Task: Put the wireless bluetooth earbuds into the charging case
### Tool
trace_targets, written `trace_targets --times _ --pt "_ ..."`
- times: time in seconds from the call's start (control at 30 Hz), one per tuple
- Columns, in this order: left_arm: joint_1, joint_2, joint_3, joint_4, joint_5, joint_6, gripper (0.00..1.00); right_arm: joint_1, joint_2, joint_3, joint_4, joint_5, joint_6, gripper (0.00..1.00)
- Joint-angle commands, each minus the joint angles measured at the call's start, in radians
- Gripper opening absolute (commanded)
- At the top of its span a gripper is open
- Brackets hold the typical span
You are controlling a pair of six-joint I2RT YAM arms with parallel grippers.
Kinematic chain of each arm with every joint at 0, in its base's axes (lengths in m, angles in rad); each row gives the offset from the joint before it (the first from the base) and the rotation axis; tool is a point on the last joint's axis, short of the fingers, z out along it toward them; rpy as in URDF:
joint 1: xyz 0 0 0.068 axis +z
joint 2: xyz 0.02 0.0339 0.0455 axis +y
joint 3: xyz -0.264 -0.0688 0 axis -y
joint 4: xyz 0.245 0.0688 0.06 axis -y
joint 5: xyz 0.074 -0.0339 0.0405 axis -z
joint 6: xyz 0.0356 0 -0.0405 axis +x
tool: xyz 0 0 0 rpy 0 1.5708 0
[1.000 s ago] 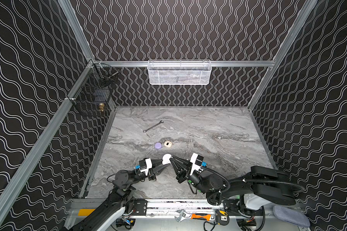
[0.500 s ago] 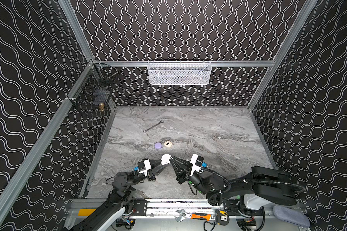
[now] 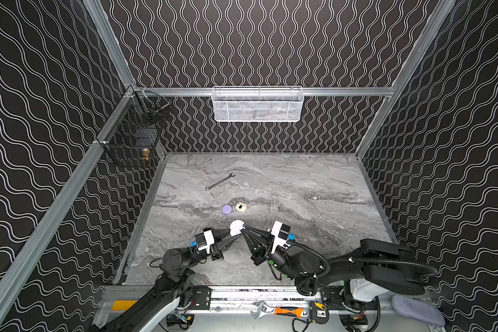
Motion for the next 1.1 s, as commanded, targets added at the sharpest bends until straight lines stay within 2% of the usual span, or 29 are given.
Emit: trace_targets --times 0.0,0.33,0.4,0.47,0.57,0.8,0.93,1.07 --pt "0.000 -0.016 0.006 0.039 -0.045 0.004 0.00 0.004 0.009 0.001 0.072 -0.004 -0.005 0.06" --pt "0.000 -0.070 0.049 -0.028 0.040 -0.034 0.00 0.004 0.003 -0.036 0.031 -0.051 -0.079 0.10" --pt "0.000 -0.066 0.053 -0.016 0.055 -0.052 0.00 0.004 -0.004 -0.027 -0.004 -0.065 -0.083 0.19" --pt "0.000 -0.062 0.047 0.011 0.068 -0.067 0.00 0.002 -0.007 -0.026 -0.011 -0.060 -0.081 0.34" --pt "0.000 -0.064 0.047 0.007 0.066 -0.064 0.00 0.003 -0.006 -0.046 0.021 -0.044 -0.086 0.46" --pt "0.001 -0.068 0.044 0.001 0.063 -0.060 0.00 0.002 -0.050 -0.093 0.045 0.010 -0.111 0.50" --pt "0.001 -0.061 0.041 0.004 0.062 -0.057 0.00 0.004 -0.087 -0.114 0.043 -0.005 -0.119 0.50" --pt "0.000 -0.054 0.036 0.004 0.052 -0.049 0.00 0.004 -0.137 -0.117 -0.002 -0.096 -0.117 0.63"
